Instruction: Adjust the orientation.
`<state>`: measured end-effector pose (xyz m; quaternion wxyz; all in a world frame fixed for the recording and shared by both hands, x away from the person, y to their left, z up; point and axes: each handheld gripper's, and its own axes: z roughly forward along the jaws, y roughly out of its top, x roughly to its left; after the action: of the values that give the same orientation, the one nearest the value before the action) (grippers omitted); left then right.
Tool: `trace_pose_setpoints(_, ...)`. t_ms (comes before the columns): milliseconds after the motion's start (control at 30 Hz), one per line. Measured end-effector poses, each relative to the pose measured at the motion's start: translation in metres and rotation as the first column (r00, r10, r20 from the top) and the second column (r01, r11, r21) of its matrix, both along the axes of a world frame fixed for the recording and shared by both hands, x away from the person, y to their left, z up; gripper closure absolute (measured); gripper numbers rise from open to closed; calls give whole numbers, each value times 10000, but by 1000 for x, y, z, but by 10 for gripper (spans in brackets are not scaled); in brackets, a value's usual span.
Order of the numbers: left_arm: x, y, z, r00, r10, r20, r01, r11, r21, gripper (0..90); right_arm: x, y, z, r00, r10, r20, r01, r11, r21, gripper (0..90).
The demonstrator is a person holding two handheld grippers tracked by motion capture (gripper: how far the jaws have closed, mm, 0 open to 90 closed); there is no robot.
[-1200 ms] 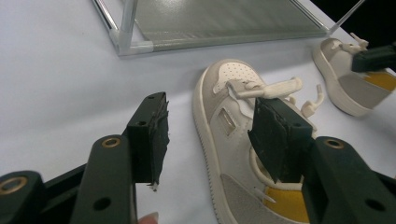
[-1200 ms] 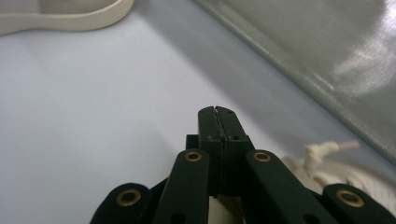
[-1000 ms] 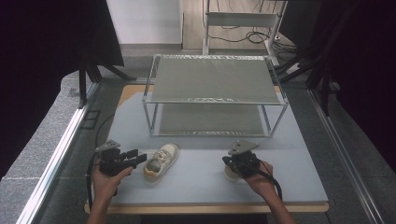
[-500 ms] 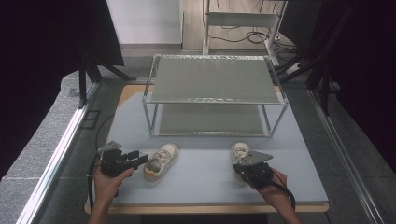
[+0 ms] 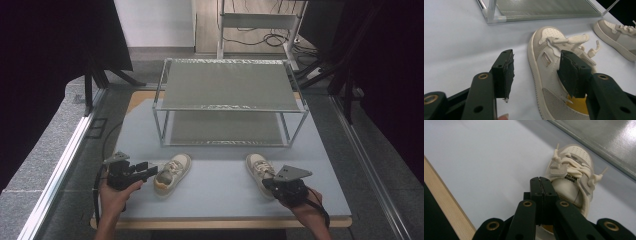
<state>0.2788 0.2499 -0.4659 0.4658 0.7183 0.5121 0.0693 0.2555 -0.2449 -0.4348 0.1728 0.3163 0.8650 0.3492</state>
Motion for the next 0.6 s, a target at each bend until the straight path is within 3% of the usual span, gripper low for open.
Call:
trace_pose_setpoints(233, -3, 2, 1, 9999, 93, 71, -93, 10000, -25, 457, 3, -8, 1, 9998, -193, -10, 193, 9998, -34, 900)
trace_pose_setpoints(400, -7, 3, 4, 9997, 153, 171, -151, 9998, -87, 458, 5, -9, -2, 9999, 107, -43, -107, 9998, 137, 893)
trace_pose_setpoints(600, -11, 1, 6, 9987, 16, 500, -14, 10000, -43, 464, 9, -12, 2, 9975, 635, 302, -657, 9949, 764, 741)
